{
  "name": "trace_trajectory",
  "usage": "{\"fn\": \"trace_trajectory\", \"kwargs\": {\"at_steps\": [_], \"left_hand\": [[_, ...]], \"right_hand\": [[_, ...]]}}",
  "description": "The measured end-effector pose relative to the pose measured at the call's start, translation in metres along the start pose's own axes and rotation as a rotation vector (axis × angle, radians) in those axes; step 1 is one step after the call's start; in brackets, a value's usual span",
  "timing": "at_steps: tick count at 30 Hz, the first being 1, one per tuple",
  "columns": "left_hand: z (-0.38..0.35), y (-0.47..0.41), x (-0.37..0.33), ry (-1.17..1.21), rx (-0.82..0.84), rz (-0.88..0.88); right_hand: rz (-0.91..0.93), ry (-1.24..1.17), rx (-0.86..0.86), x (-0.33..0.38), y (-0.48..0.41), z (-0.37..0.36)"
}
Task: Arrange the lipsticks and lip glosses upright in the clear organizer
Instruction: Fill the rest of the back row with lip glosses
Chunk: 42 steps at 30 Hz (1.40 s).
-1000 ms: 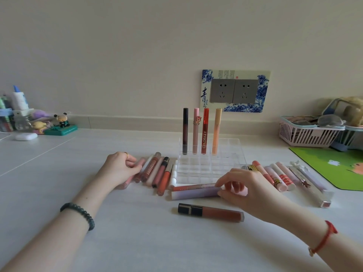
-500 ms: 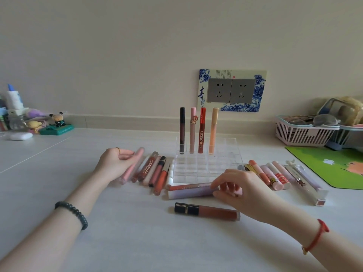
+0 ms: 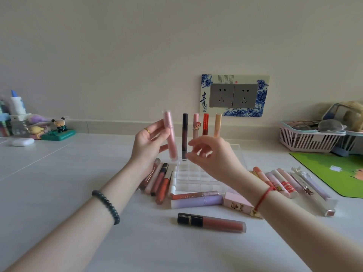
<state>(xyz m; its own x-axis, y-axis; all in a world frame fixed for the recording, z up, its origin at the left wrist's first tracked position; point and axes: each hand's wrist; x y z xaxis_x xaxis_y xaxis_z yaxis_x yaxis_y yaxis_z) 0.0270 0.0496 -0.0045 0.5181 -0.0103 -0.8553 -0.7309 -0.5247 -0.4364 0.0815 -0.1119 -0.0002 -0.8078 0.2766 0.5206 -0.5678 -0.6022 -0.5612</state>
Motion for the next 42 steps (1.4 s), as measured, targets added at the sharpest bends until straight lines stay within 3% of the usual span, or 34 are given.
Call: {"fn": "trace_trajectory", "kwargs": {"at_steps": [9, 27, 42], "left_hand": [[-0.024, -0.008, 0.011, 0.020, -0.035, -0.053], [-0.008, -0.007, 0.037, -0.285, 0.011, -0.071], [-0.003, -0.002, 0.046, -0.358, 0.005, -0.024]], "right_hand": [[-0.106, -0.084, -0.117, -0.008, -0.030, -0.031], [-0.116, 0.015, -0.035, -0.027, -0.039, -0.042], [-0.090, 0.101, -0.070, -0.033, -0.037, -0.048]]}}
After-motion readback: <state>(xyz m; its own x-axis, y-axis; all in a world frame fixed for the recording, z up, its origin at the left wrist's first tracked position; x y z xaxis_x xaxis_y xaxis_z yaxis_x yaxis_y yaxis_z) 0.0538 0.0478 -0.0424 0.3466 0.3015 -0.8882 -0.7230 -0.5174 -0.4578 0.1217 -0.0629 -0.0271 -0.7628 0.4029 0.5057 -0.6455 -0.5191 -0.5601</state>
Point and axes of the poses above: each hand's wrist, its own y-axis away from the middle knuckle, its own z-axis out of the back of the hand, x = y × z, and after that the axes turned 4 degrees about y, right-handed
